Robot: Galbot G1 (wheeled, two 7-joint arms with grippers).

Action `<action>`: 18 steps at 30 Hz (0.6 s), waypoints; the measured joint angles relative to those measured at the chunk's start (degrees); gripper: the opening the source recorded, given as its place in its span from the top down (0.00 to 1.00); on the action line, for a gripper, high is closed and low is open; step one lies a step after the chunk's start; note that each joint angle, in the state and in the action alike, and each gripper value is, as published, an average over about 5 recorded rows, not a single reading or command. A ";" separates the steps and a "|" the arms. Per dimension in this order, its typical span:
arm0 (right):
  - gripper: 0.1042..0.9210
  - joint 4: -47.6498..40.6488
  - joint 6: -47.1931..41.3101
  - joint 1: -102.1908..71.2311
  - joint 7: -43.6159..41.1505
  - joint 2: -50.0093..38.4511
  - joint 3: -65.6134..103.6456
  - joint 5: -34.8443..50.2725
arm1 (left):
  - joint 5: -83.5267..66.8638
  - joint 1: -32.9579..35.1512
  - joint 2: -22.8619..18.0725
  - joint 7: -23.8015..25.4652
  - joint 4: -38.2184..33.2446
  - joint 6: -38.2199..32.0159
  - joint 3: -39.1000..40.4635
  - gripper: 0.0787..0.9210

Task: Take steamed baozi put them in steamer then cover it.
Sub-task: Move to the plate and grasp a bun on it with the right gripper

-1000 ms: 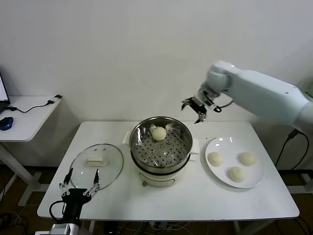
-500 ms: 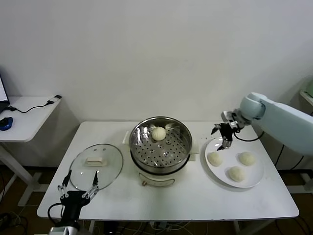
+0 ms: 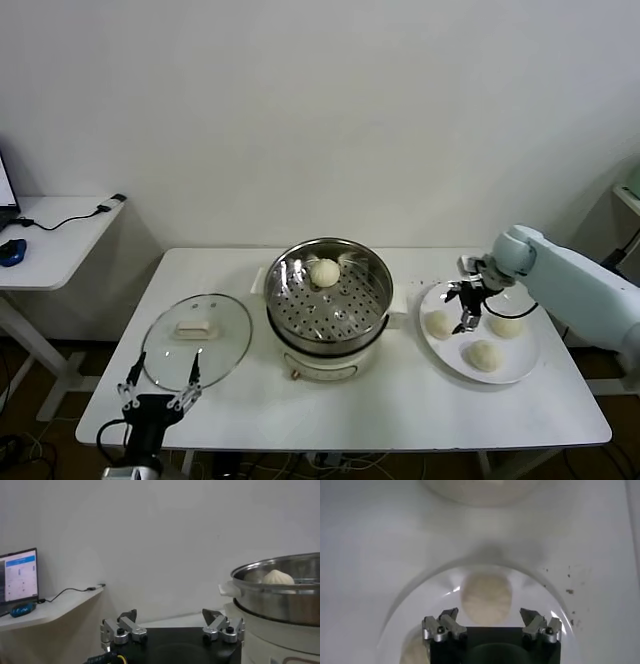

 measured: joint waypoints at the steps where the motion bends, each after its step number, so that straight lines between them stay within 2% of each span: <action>1: 0.12 -0.52 0.01 -0.33 -0.01 0.43 0.31 -0.26 | 0.04 -0.02 -0.04 0.01 -0.03 0.01 0.03 0.12; 8: 0.13 -3.44 0.13 -1.62 -0.52 2.62 1.76 -1.47 | 0.65 -0.26 -0.34 0.07 -0.27 0.02 0.15 0.12; 18: 0.25 -5.67 0.76 -1.93 -1.43 4.02 2.80 -1.63 | 1.07 -0.23 -0.27 0.03 0.14 -0.11 0.08 0.12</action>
